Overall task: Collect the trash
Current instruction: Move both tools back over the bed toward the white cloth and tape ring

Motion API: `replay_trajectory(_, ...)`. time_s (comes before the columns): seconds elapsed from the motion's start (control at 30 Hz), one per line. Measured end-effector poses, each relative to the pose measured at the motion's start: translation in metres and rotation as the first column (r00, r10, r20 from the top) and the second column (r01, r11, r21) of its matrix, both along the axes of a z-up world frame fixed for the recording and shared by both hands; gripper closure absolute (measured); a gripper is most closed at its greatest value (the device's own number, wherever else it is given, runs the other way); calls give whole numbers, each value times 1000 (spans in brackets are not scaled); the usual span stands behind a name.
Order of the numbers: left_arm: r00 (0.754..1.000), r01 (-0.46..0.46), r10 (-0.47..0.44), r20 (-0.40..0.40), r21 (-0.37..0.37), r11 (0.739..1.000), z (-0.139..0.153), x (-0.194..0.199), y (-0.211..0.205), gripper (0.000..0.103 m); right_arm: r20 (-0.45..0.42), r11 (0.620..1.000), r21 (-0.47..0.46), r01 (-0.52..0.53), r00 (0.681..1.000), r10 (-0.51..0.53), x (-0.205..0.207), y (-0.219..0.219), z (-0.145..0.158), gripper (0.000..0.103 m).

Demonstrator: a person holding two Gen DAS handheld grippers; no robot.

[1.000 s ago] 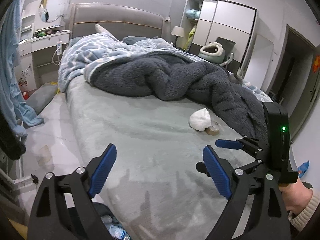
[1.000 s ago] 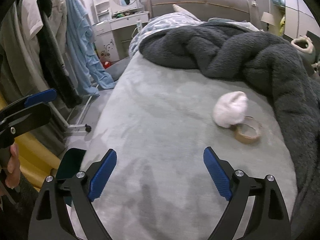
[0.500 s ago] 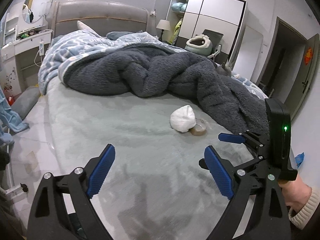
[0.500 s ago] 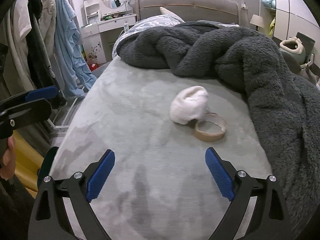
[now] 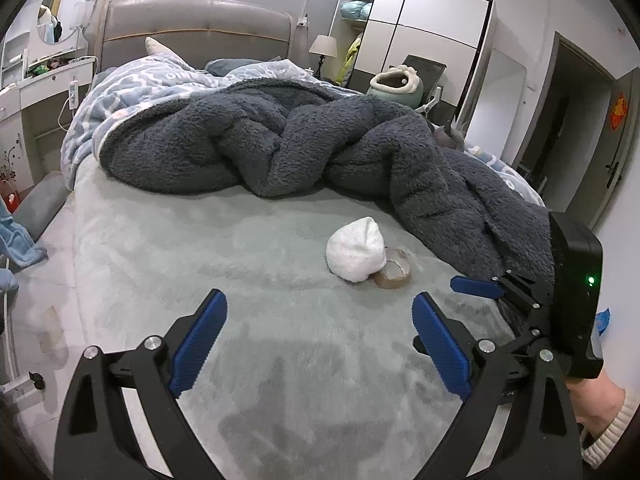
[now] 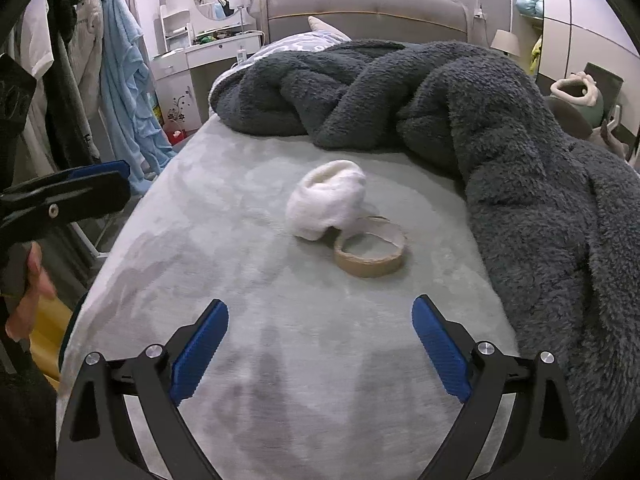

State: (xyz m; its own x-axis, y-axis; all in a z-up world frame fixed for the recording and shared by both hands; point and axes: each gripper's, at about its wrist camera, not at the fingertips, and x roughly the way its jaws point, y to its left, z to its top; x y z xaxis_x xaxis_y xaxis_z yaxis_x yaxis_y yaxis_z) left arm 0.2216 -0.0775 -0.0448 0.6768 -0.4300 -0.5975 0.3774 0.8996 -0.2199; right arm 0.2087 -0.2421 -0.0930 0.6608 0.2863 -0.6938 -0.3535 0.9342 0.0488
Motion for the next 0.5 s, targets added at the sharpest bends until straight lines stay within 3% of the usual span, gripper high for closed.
replay_trajectory(0.33, 1000, 24, -25, -16, -20, 999, -9, 25, -16, 8, -2, 1000, -9, 3, 1000, -3, 11, -16, -7, 9)
replay_trajectory(0.5, 999, 47, -47, -22, 4, 999, -15, 35, -31, 8, 3, 1000, -27, -3, 1000, 3, 14, -19, -12, 9)
